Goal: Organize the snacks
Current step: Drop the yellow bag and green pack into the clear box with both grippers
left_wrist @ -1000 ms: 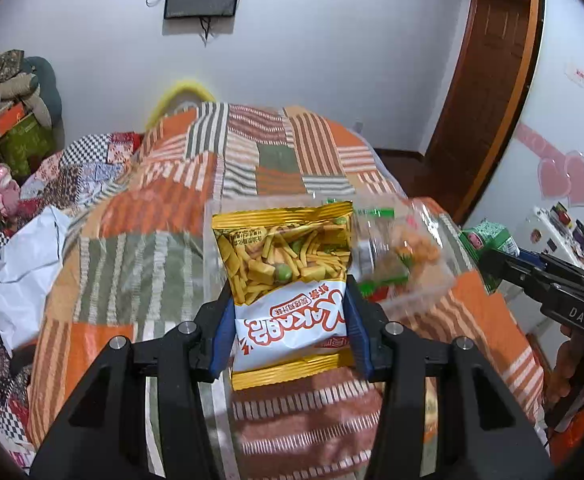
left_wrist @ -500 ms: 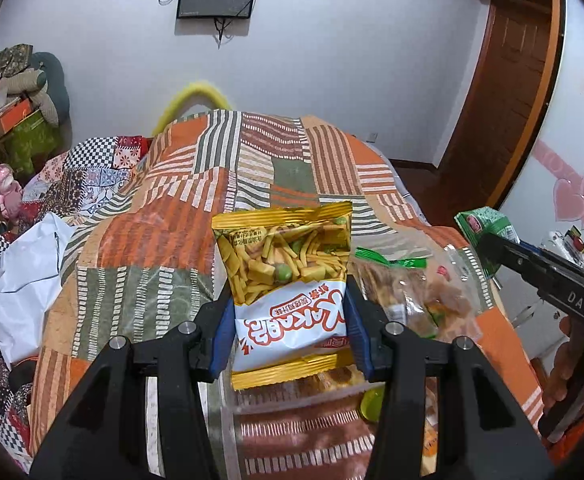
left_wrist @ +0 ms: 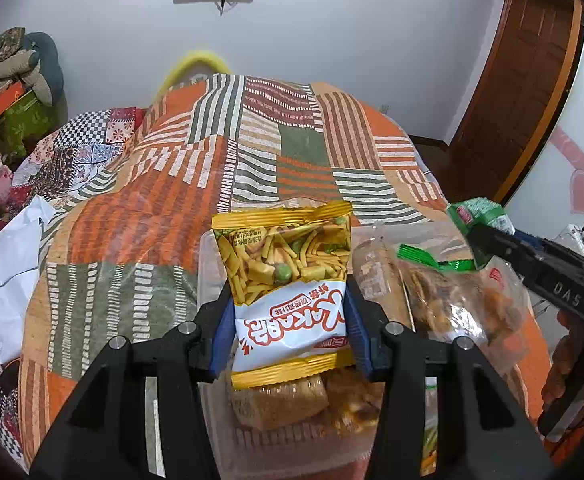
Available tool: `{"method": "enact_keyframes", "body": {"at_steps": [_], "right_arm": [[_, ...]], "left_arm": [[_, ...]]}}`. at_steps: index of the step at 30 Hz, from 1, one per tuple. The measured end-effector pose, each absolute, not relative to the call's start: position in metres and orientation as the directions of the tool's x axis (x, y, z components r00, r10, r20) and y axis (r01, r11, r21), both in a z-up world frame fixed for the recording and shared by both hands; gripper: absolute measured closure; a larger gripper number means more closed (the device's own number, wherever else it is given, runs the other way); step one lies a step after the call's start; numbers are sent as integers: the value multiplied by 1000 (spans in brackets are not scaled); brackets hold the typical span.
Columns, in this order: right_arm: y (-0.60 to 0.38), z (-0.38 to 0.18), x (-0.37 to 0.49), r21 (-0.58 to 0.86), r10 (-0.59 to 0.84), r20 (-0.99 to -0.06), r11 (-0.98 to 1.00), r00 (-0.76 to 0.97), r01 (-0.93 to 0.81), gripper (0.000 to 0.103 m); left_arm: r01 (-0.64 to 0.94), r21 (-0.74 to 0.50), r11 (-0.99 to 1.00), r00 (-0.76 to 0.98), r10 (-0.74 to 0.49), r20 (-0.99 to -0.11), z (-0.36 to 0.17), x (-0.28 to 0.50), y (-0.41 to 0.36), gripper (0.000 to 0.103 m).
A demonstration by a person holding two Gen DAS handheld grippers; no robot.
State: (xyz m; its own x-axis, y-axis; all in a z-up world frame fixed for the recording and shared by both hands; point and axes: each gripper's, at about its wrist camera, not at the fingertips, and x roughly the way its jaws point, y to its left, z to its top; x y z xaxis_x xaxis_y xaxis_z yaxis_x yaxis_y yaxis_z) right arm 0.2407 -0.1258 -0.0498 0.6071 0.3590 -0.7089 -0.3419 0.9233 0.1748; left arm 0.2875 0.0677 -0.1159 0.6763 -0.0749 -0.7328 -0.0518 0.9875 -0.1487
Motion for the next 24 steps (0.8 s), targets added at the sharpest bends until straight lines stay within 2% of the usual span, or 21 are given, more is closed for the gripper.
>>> {"method": "enact_keyframes", "body": {"at_steps": [7,9,11,24], "right_arm": [[-129,-56,241,181,362,-738,919,570,-350,61],[-130,-54,238,186,367,-741,917,562,-354,59],[-130,-51,237,192,375,-738,914,561,-358,57],[-131,-17,193,169,411,-678,894,609,-415,51]], "left_arm": [[-61,-171,983,655,-90,-750,-123,299,70,52],[-66,-178,982,650,-93,-754,-124,299,70,44],[-68,-184,981,651,-96,-753,-122,297,69,41],[-17,-144,989,716,-88,-693,-80,245,58,38]]}}
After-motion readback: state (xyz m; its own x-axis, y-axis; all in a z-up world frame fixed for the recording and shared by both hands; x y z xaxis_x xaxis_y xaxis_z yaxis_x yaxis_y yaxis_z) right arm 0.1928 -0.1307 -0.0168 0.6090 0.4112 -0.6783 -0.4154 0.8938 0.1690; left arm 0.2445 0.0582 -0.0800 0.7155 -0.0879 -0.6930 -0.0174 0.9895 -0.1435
